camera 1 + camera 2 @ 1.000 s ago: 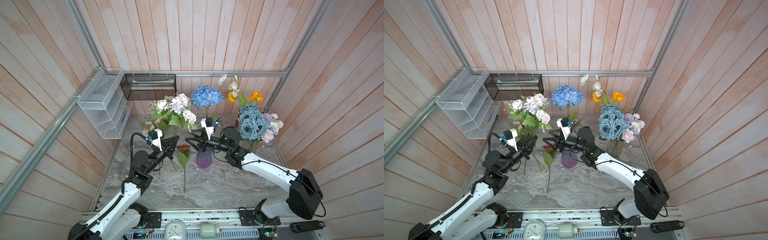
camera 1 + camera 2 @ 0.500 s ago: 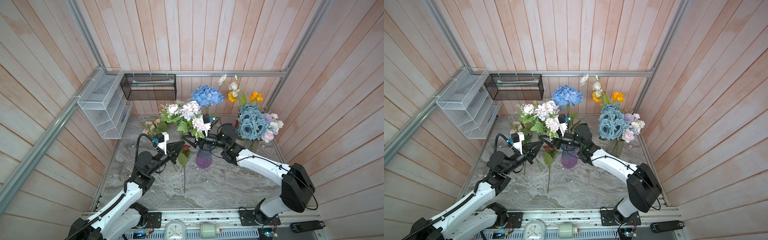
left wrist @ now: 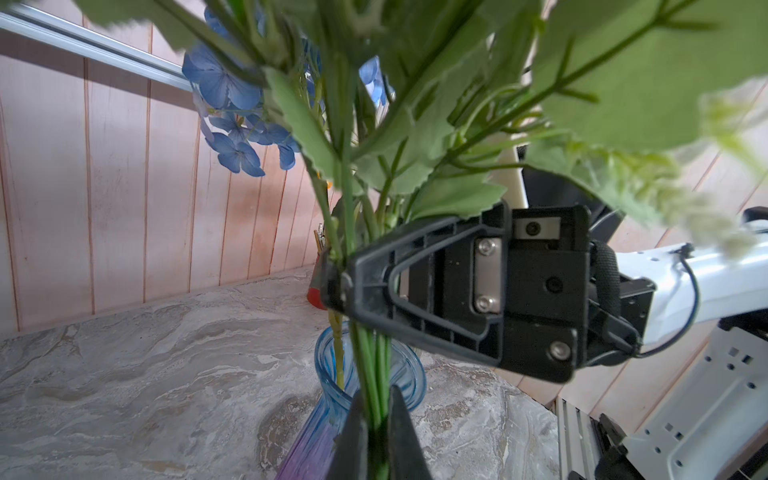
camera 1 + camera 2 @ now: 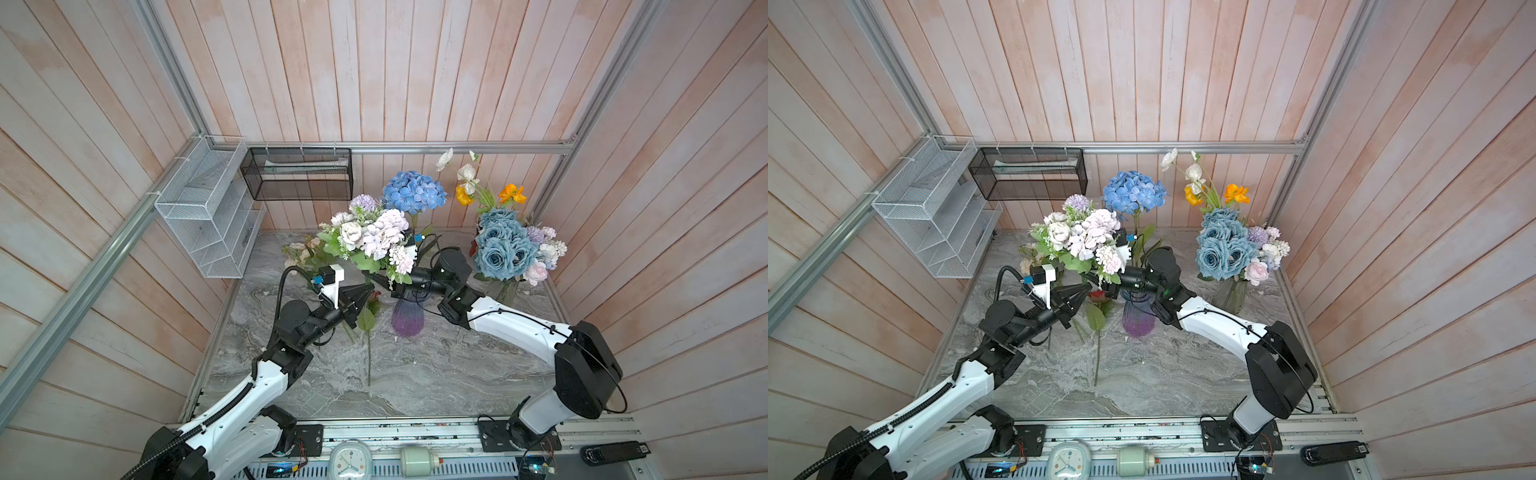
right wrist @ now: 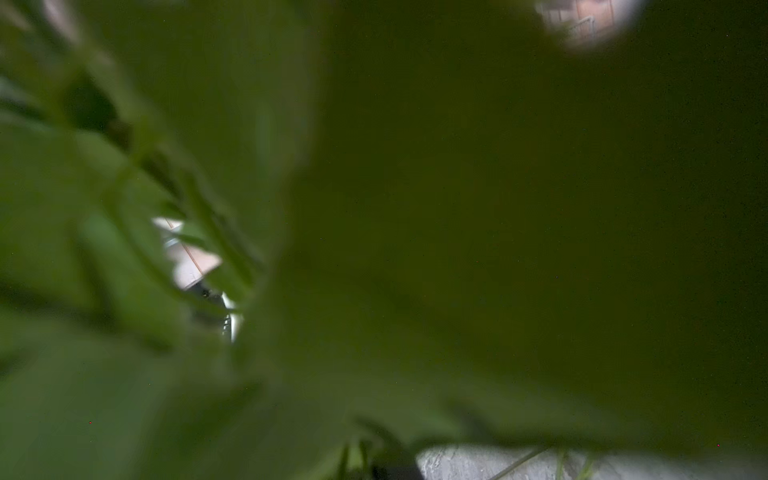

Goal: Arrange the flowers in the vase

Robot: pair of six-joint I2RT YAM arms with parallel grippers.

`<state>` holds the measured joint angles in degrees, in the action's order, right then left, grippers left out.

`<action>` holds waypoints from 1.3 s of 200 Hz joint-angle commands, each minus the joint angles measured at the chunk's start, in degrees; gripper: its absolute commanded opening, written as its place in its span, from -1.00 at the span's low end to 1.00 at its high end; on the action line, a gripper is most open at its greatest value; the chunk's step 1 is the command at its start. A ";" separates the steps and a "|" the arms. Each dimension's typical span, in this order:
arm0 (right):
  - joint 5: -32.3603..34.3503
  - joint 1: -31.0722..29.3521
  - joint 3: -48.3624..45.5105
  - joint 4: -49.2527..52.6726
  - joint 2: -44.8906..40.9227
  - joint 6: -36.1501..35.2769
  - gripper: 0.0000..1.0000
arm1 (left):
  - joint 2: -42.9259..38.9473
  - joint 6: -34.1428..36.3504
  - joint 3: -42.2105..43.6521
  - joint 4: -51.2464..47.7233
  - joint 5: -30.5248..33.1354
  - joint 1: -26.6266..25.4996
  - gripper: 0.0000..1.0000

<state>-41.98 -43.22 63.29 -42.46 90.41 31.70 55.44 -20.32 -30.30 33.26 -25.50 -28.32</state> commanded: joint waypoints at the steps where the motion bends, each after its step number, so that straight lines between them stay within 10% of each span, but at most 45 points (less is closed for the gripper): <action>1: 0.00 -0.20 -0.40 -0.32 -1.58 -1.48 -1.00 | 0.18 0.28 -2.06 1.97 -0.82 -0.64 -0.83; 20: 0.98 -0.20 -0.88 1.27 -2.62 -3.54 -1.00 | 0.50 -0.24 -2.04 1.84 0.64 -0.78 -0.18; 38: 2.44 -0.13 -0.95 3.42 -3.65 -6.14 -1.00 | 0.57 -0.58 -2.08 0.91 3.13 -0.84 0.99; 152: 16.33 6.66 -8.72 13.11 -20.09 -20.16 -1.00 | -1.65 -12.12 3.74 -13.53 39.68 -0.21 1.00; 260: 24.92 10.79 -21.41 11.92 -27.54 -18.25 -1.00 | 3.42 -15.58 2.20 -14.11 34.33 4.32 1.00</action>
<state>-19.14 -32.84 44.47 -27.92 63.11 11.44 57.98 -34.41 -26.26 19.22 10.48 -24.47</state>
